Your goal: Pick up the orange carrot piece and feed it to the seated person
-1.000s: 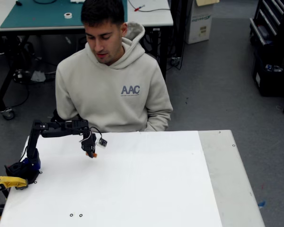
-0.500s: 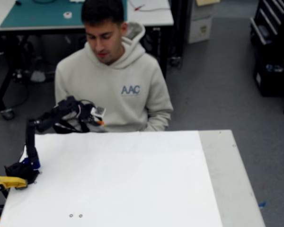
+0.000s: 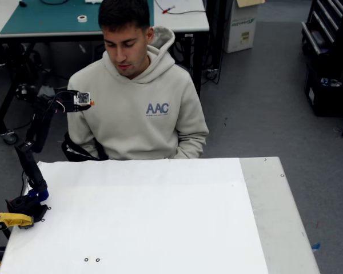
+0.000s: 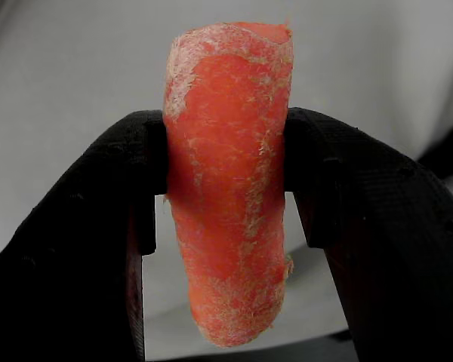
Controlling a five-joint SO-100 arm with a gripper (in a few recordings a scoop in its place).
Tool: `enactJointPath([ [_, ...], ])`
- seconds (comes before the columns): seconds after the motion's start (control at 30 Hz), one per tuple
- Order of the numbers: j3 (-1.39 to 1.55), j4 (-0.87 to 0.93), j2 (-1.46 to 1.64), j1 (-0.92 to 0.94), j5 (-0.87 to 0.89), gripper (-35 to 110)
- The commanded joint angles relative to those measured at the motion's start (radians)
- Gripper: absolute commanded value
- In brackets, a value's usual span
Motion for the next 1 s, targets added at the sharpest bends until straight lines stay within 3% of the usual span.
enactJointPath([
  [0.0, -0.126, -0.008, 0.018, -0.005, 0.091, -3],
  [0.47, -0.336, -0.017, -0.137, 0.049, 0.160, -3],
  [0.97, -0.614, -0.390, -0.512, 0.057, 0.218, -3],
])
